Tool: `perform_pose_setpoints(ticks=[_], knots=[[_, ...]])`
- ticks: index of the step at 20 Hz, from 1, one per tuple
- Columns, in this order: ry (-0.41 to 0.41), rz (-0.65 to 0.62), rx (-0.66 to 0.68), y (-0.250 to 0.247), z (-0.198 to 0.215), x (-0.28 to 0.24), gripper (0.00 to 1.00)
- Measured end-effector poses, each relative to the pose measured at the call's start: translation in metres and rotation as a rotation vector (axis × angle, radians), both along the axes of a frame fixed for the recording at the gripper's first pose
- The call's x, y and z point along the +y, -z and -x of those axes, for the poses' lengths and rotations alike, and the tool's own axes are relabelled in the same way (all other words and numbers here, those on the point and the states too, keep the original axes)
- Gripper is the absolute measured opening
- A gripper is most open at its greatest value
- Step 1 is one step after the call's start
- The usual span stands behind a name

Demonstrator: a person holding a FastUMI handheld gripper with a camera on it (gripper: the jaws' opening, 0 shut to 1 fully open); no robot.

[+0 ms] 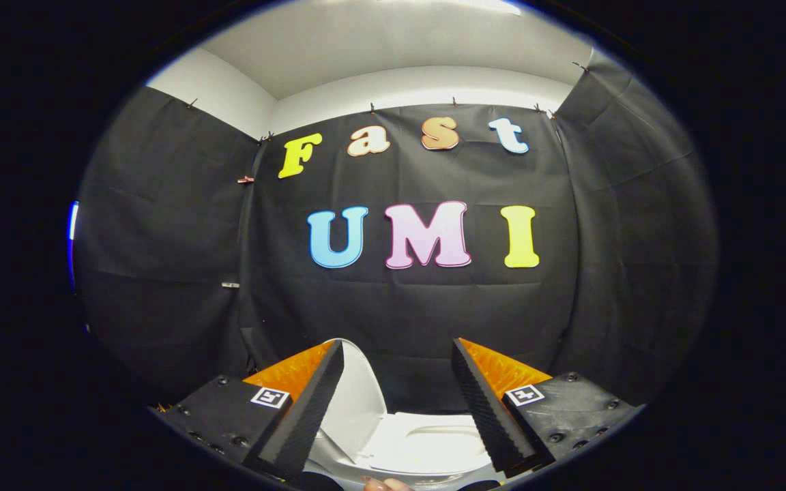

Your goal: Open the toilet lid.

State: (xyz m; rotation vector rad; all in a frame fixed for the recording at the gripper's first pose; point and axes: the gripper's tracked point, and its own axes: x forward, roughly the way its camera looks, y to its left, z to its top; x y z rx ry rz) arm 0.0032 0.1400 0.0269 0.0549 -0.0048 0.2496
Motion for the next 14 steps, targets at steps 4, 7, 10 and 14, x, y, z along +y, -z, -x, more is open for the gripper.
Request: perform_pose_setpoints(ticks=[4, 7, 10, 14], knots=[[0.011, -0.023, -0.017, -0.006, 0.006, -0.011, 0.99], [0.012, -0.022, -0.026, -0.008, 0.009, -0.011, 0.99], [0.016, -0.015, -0.029, -0.009, 0.010, -0.012, 0.99], [0.018, -0.018, -0.023, -0.007, 0.010, -0.012, 0.99]])
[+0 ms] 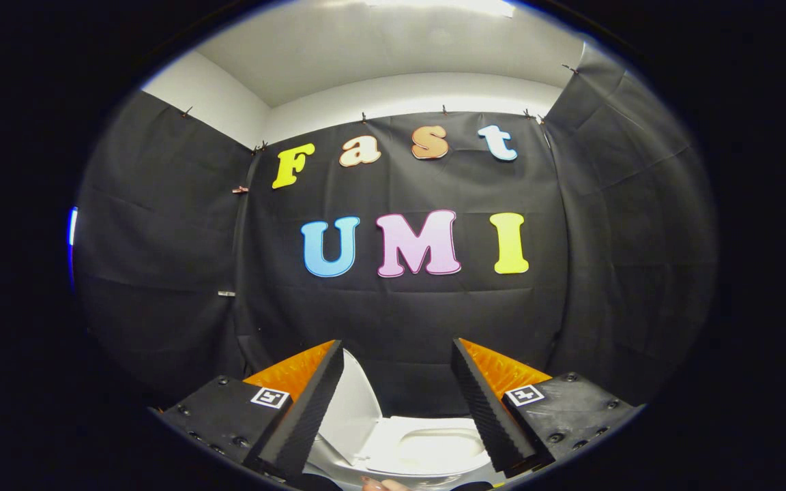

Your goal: Open the toilet lid.

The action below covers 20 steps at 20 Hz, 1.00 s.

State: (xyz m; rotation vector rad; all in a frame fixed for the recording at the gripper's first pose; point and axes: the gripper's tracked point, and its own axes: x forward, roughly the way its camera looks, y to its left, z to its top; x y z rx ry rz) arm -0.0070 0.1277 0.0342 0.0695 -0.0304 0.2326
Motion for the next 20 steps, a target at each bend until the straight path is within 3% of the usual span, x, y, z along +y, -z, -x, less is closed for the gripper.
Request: perform_pose_setpoints(ticks=[20], knots=[[-0.014, 0.000, 0.012, 0.0027, 0.0001, 0.0077, 0.99]])
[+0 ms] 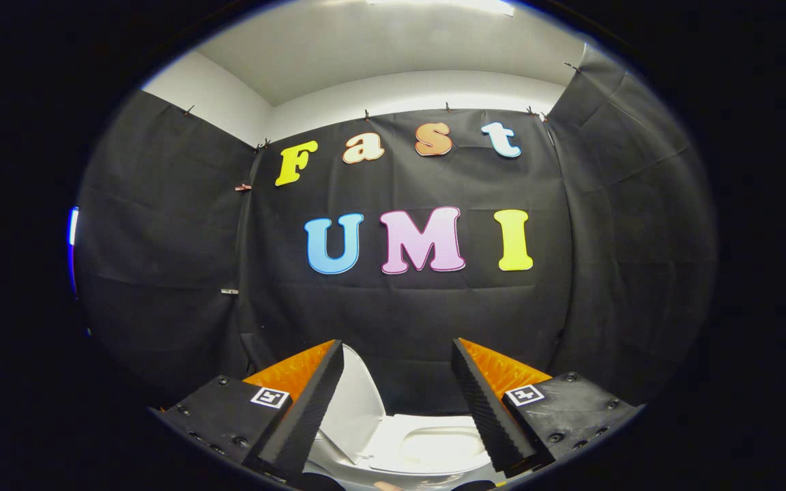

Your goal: Open the toilet lid.

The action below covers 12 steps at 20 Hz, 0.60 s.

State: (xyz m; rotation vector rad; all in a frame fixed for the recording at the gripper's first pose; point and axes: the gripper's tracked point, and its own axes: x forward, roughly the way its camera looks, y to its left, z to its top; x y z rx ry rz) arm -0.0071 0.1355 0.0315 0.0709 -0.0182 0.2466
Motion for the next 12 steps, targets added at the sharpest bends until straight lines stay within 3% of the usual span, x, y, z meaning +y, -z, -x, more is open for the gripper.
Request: perform_pose_setpoints(ticks=[12], knots=[[-0.002, 0.001, -0.003, 0.0006, 0.0022, -0.0001, 0.99]])
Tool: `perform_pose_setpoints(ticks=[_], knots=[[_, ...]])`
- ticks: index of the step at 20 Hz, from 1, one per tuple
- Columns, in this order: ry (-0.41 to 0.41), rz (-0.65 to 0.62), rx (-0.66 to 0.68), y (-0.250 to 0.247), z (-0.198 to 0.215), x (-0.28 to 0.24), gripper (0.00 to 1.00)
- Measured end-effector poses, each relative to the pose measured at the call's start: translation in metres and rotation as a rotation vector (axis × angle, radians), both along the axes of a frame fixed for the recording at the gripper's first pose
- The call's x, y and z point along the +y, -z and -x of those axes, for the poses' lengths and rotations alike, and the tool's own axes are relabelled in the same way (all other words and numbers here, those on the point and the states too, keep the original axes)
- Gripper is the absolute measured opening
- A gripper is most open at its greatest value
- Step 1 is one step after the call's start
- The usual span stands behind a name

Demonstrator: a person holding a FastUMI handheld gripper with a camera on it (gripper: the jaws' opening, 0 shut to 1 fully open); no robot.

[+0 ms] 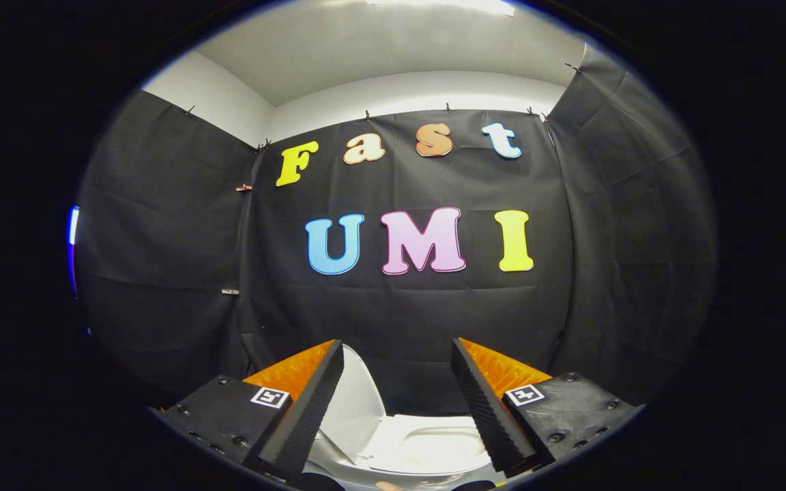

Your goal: Open the toilet lid.

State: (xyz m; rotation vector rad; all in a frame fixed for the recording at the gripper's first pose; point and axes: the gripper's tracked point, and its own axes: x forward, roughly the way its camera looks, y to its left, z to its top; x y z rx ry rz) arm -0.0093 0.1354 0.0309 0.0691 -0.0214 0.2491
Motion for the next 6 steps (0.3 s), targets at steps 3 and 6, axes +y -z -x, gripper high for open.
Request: perform_pose_setpoints(ticks=[3, 6], knots=[[0.000, -0.001, 0.000, -0.0001, 0.0002, 0.0010, 0.99], [0.000, 0.000, 0.002, 0.0002, 0.0001, 0.0003, 0.99]])
